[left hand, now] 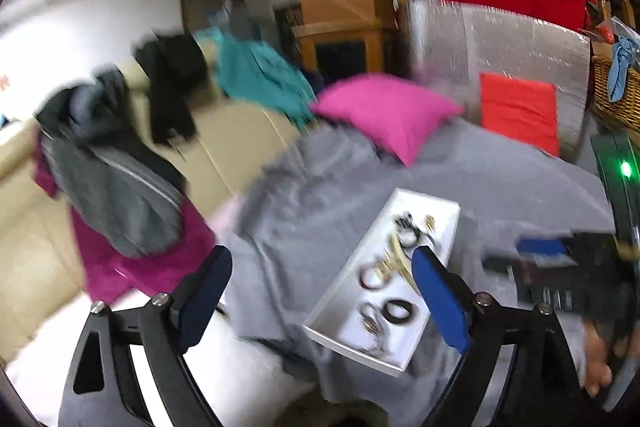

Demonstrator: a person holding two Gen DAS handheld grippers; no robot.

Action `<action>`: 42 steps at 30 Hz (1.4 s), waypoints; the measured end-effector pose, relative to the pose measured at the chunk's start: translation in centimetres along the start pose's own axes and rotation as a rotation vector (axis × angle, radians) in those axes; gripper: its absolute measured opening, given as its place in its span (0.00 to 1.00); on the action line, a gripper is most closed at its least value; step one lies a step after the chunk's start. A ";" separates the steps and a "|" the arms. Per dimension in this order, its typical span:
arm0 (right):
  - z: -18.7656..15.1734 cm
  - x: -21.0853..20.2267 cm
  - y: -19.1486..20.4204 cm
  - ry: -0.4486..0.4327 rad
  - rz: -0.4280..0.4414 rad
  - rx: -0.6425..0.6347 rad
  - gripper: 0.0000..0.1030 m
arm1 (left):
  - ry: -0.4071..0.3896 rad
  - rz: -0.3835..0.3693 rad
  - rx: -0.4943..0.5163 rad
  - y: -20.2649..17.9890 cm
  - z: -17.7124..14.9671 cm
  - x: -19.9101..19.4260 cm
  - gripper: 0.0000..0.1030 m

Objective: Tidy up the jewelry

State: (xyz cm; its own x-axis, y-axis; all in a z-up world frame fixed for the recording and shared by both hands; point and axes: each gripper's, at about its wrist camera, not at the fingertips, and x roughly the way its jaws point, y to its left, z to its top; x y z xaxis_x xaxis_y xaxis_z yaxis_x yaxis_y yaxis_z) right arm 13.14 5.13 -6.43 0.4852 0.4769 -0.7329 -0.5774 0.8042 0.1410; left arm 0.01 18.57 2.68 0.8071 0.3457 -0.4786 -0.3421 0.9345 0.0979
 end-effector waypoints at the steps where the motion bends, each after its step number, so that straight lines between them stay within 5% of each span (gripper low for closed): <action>1: -0.6 -0.7 0.3 0.005 -0.001 -0.006 0.62 | -0.011 0.008 -0.007 0.0 0.1 -0.7 0.95; 12: -4.7 -6.7 3.5 -0.047 -0.066 -0.012 0.62 | 0.054 0.100 -0.145 1.7 -2.6 -3.7 0.99; 20: -5.7 -9.0 5.1 -0.098 -0.166 -0.054 0.64 | 0.019 0.139 -0.120 0.5 -3.1 -5.0 0.99; 42: -6.0 -8.4 4.8 -0.101 -0.193 -0.017 0.65 | 0.038 0.175 -0.108 1.0 -3.4 -3.8 0.99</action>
State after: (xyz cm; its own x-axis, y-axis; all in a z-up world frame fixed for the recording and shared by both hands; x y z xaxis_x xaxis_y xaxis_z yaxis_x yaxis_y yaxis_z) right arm 2.36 2.87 -3.57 0.6503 0.3485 -0.6750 -0.4784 0.8781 -0.0076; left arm -5.03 17.87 1.62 0.7129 0.4968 -0.4950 -0.5271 0.8451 0.0890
